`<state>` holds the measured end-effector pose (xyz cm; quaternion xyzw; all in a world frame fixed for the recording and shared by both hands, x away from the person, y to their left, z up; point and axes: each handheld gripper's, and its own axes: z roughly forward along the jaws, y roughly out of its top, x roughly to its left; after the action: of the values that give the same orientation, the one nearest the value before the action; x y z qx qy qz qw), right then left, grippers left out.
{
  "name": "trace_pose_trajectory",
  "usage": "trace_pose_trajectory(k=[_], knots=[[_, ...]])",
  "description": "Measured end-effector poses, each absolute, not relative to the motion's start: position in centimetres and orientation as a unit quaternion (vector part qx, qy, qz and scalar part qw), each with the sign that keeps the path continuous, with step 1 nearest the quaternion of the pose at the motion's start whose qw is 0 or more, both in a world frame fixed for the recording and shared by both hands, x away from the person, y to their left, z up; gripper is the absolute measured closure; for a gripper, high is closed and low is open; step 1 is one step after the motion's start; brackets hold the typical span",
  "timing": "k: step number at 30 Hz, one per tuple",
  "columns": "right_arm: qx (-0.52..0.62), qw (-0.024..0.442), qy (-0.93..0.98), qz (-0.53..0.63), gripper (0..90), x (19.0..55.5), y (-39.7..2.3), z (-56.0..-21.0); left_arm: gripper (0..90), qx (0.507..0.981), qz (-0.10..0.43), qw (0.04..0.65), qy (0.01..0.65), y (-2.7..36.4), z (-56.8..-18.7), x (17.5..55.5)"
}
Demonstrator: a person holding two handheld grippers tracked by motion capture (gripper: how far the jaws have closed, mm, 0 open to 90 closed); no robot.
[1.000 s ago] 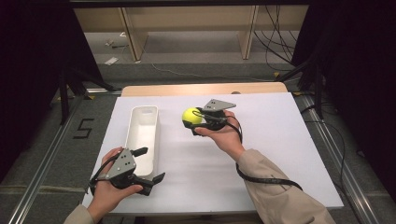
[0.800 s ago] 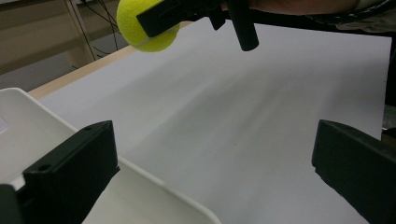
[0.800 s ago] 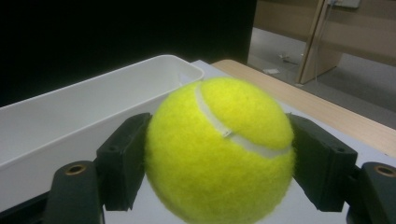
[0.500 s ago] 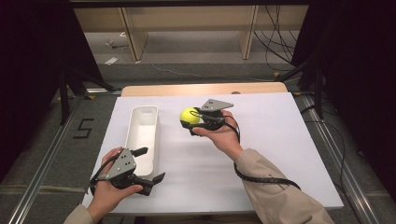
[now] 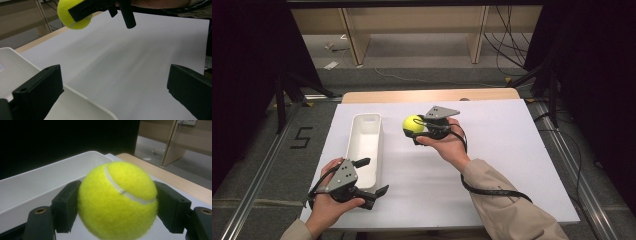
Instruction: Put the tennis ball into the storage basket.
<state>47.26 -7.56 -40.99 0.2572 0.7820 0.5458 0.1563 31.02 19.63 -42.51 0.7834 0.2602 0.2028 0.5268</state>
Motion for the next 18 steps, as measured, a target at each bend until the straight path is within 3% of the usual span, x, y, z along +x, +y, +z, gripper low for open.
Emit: trace_pose_trajectory(k=[18], knots=[[0.253, 0.155, 0.782, 0.548, 27.4, 47.27, -6.92, -40.87, 0.0, 0.783, 0.203, 0.527, 0.26, 19.62, -42.51, 31.02]])
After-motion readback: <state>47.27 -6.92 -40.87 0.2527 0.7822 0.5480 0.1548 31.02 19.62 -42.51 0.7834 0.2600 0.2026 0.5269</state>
